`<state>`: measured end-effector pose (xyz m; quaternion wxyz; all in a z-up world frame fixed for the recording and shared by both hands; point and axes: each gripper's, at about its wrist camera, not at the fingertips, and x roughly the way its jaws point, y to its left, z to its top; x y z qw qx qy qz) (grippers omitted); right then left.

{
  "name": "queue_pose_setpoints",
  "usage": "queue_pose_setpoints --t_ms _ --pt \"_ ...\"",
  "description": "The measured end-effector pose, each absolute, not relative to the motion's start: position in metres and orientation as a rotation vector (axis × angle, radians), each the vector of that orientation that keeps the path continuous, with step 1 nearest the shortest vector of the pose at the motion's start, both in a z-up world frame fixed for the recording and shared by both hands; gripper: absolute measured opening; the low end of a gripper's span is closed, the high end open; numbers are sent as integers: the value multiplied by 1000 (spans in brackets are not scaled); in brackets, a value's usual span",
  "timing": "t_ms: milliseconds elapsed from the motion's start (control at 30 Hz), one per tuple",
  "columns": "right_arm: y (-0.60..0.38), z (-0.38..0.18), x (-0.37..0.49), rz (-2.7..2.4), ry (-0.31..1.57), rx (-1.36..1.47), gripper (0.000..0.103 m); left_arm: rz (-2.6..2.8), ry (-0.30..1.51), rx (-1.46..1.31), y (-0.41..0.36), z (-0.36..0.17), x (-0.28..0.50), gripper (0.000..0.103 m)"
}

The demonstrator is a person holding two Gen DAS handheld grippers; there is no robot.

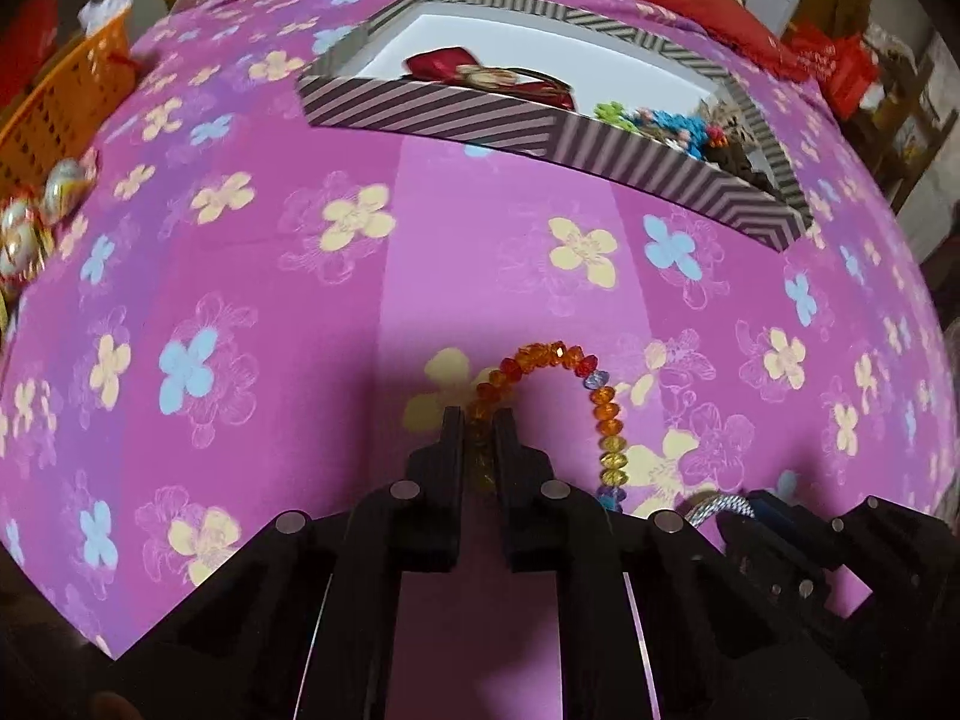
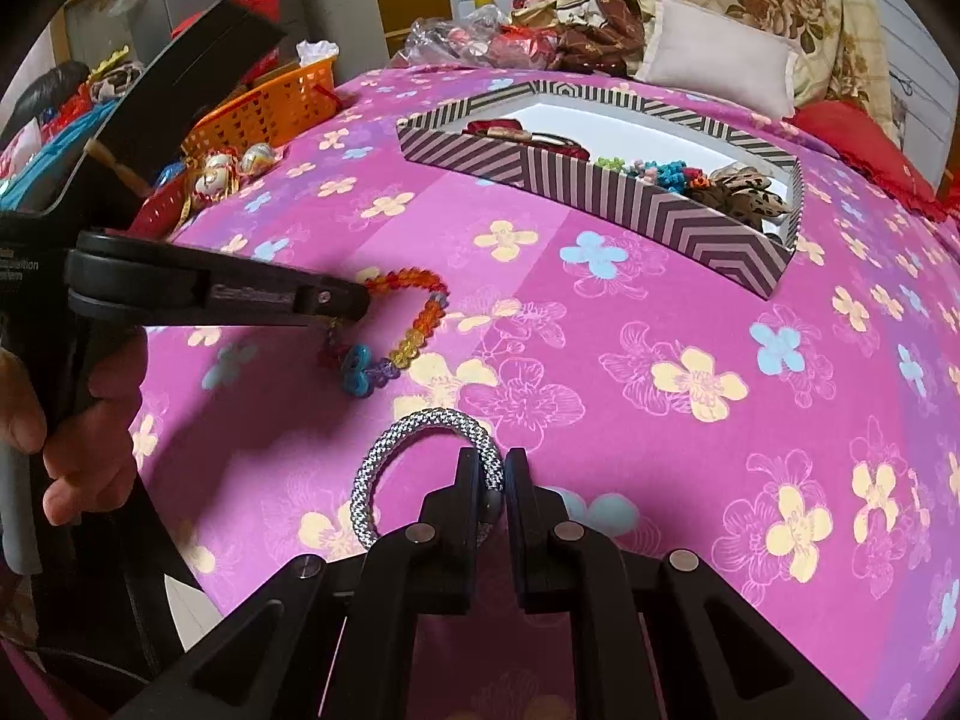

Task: Organize jewelry
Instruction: 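Grasp the silver braided bangle with the right tool while the left tool grasps the orange bead bracelet, then carry the orange bracelet and silver bangle over the white tray with both tools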

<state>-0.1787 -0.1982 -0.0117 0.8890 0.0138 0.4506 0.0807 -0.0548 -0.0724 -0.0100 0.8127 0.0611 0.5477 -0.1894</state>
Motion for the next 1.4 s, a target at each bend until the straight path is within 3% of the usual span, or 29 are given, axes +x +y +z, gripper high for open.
queue_pose_setpoints --t_ms 400,733,833,900,1400 --pt "-193 14 -174 182 883 -1 8 -399 1076 52 -50 36 -48 8" --pt "-186 -17 -166 193 979 -64 16 -389 1077 44 -45 38 -51 8" --pt "-188 -18 -164 201 953 -39 15 -389 1082 42 -46 38 -51 8" --pt "-188 -18 -164 187 943 -54 6 -389 1080 41 -46 39 -51 8" --pt "-214 29 -167 171 847 50 6 -411 1041 35 -50 68 -47 8"
